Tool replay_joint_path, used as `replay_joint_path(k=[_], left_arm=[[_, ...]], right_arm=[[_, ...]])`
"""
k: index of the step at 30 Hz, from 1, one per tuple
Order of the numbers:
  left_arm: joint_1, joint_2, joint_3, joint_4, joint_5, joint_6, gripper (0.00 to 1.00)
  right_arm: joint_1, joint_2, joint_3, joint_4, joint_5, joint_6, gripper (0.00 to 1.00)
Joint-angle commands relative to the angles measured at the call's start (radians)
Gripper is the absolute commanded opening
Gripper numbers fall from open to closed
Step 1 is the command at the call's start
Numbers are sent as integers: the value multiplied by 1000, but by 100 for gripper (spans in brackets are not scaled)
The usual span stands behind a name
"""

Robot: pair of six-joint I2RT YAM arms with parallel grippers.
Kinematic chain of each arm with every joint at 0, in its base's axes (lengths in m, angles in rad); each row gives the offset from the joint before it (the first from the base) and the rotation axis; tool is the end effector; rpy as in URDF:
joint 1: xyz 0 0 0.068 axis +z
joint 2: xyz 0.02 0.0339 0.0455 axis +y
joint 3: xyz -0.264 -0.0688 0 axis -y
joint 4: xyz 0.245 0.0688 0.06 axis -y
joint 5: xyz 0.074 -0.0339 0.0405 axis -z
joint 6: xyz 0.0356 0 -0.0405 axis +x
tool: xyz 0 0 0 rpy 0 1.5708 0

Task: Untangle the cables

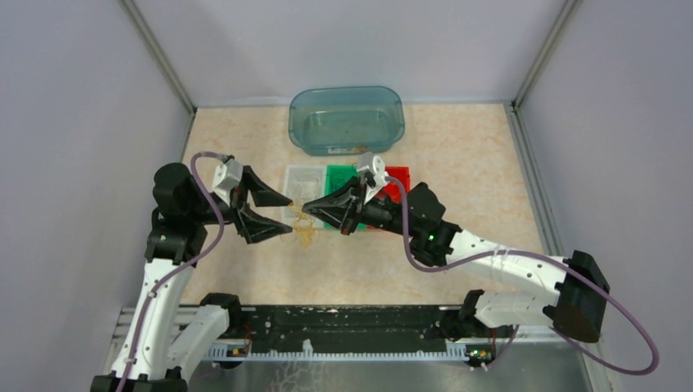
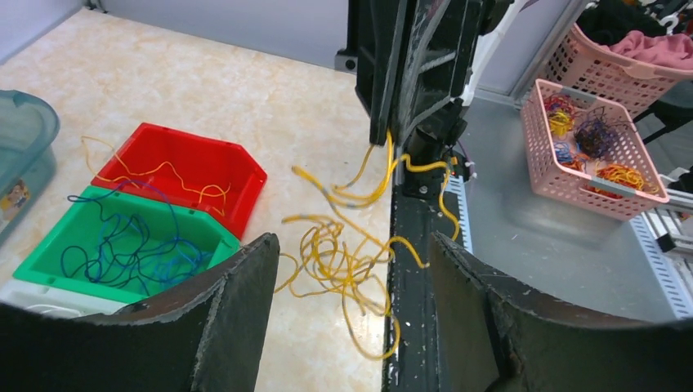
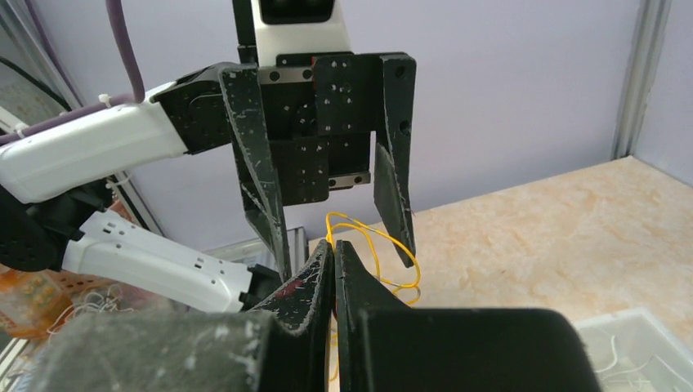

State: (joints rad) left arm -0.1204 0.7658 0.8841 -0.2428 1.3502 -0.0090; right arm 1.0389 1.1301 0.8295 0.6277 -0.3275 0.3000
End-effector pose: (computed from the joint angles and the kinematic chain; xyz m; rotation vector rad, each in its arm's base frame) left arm 0.1418 -0.0521 0.3748 1.0844 1.3664 -1.2194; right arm 0.1226 0.2309 0.3716 -0.7772 1.1458 1.3429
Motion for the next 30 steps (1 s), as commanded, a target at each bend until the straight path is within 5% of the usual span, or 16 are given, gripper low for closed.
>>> replay_joint_path(k=[1, 6, 19, 25, 30], left_arm=[[-13, -13, -13, 148, 30, -137, 73], [-13, -15, 60, 53, -4, 2, 74], [-35, 31, 68, -95, -44, 183, 28], [-59, 43, 92, -235, -25, 265, 27], [-61, 53, 132, -348, -5, 323, 39]], right_arm=[[-10, 33, 42, 56, -28, 29, 0], [-10, 47, 57, -33, -38, -14, 0], [-7, 107, 106, -43, -122, 17, 0], [-6, 109, 111, -41, -102, 8, 0], [-6, 94, 107, -70, -96, -13, 0]])
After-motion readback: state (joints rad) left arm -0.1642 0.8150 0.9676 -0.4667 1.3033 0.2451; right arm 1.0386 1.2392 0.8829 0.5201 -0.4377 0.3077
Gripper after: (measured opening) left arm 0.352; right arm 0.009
